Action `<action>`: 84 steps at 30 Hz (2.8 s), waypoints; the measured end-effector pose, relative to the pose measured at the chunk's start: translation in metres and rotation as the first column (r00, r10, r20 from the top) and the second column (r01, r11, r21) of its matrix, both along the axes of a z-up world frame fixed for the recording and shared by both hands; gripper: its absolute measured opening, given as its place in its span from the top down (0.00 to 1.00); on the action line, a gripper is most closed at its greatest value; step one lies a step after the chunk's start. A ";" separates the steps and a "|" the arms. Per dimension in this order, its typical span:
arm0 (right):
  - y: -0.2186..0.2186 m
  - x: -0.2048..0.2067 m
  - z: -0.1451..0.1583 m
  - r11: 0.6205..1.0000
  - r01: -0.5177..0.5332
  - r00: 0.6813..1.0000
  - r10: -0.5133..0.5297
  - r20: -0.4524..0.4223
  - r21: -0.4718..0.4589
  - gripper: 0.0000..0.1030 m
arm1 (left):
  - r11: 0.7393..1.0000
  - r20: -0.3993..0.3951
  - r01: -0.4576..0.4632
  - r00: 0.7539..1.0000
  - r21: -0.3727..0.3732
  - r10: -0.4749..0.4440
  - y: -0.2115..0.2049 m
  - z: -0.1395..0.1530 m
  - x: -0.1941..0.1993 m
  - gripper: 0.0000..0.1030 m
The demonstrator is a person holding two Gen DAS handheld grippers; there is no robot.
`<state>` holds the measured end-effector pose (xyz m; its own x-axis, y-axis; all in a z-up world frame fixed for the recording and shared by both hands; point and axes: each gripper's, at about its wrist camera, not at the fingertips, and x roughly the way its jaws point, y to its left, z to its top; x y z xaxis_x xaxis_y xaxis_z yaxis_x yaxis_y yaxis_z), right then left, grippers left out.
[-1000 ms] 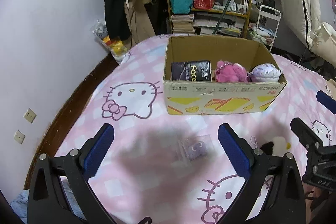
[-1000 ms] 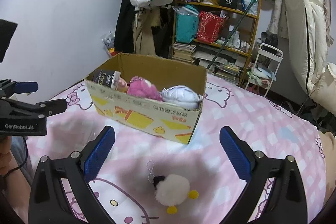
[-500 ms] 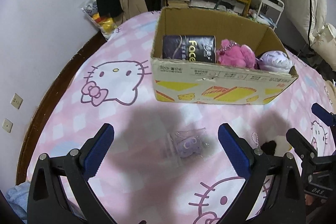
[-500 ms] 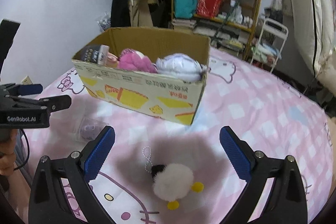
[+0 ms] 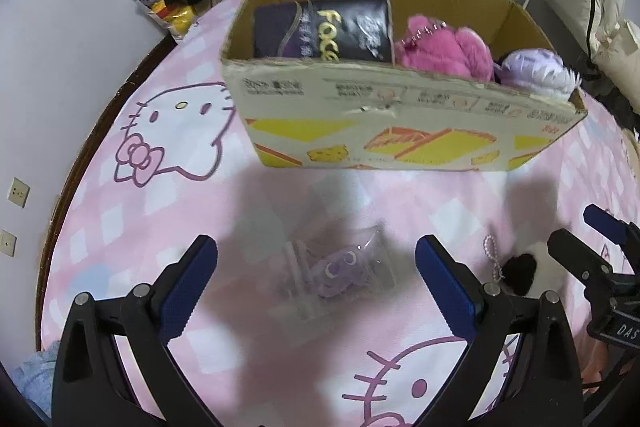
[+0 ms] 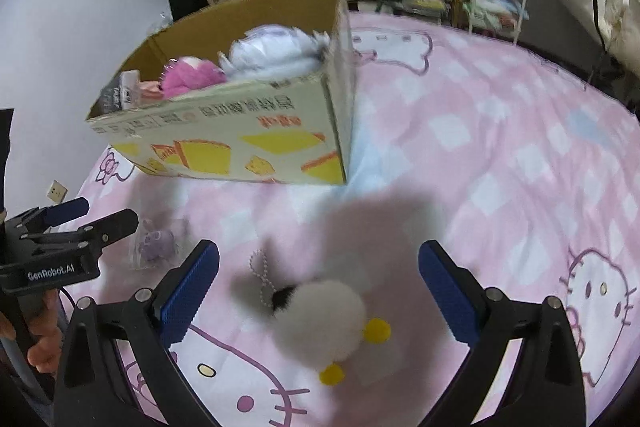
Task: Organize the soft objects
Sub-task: 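Move both open grippers from the box toward the clear bag and penguin plush, then close left gripper on clear bag with purple toy while right grips white penguin plush, then lift the clear bag with left gripper while right carries the penguin over the box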
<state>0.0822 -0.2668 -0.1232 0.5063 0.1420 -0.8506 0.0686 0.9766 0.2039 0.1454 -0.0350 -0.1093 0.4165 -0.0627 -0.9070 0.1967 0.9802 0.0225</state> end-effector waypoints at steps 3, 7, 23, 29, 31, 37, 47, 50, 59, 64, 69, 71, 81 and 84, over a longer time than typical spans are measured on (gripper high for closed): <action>-0.001 0.001 -0.005 1.000 0.008 1.000 -0.007 -0.027 0.001 0.00 | 1.000 -0.025 0.016 1.000 0.024 -0.015 -0.005 -0.010 0.005 0.05; 0.003 0.002 -0.008 1.000 -0.004 0.999 0.003 -0.048 -0.014 0.00 | 1.000 -0.062 0.022 0.998 0.021 -0.021 -0.008 -0.020 0.011 0.05; 0.013 0.002 -0.025 0.998 -0.043 0.989 0.037 -0.144 -0.042 0.00 | 0.999 -0.153 0.032 0.988 0.041 -0.025 -0.008 -0.055 0.024 0.05; 0.019 0.001 -0.031 0.996 -0.067 0.983 0.056 -0.177 -0.055 0.00 | 0.997 -0.183 0.030 0.983 0.065 -0.018 -0.010 -0.068 0.031 0.05; 0.021 0.000 -0.033 0.995 -0.077 0.980 0.065 -0.186 -0.057 0.00 | 0.997 -0.188 0.031 0.982 0.068 -0.018 -0.010 -0.071 0.033 0.05; 0.026 -0.002 -0.038 0.993 -0.098 0.974 0.081 -0.212 -0.071 0.14 | 0.997 -0.186 0.027 0.982 0.066 -0.014 -0.014 -0.079 0.031 0.05; 0.029 -0.002 -0.050 0.993 -0.102 0.961 0.084 -0.265 -0.053 0.29 | 0.997 -0.176 0.030 0.984 0.077 -0.017 -0.015 -0.081 0.023 0.06; 0.028 -0.003 -0.051 0.994 -0.099 0.961 0.082 -0.263 -0.051 0.31 | 0.996 -0.168 0.041 0.985 0.078 -0.027 -0.016 -0.081 0.019 0.10; 0.029 -0.005 -0.053 0.991 -0.108 0.961 0.084 -0.264 -0.077 0.43 | 0.993 -0.153 0.056 0.987 0.103 -0.040 -0.023 -0.071 0.006 0.26; 0.034 -0.006 -0.050 0.991 -0.111 0.963 0.089 -0.254 -0.073 0.59 | 0.996 -0.145 0.048 0.989 0.074 -0.037 -0.022 -0.065 -0.001 0.34; 0.034 -0.005 -0.048 0.992 -0.110 0.962 0.090 -0.257 -0.065 0.59 | 0.998 -0.149 0.035 0.988 0.058 -0.026 -0.023 -0.063 -0.002 0.35; 0.032 -0.005 -0.048 0.992 -0.108 0.963 0.090 -0.254 -0.061 0.59 | 0.998 -0.150 0.032 0.988 0.056 -0.024 -0.021 -0.063 -0.002 0.35; 0.018 -0.006 -0.031 0.997 -0.068 0.984 0.062 -0.169 -0.030 0.60 | 1.000 -0.154 0.000 0.988 0.011 0.002 -0.001 -0.057 0.002 0.50; 0.015 -0.005 -0.027 0.998 -0.060 0.987 0.056 -0.150 -0.018 0.60 | 1.000 -0.160 -0.022 0.987 -0.011 0.020 0.008 -0.057 0.005 0.54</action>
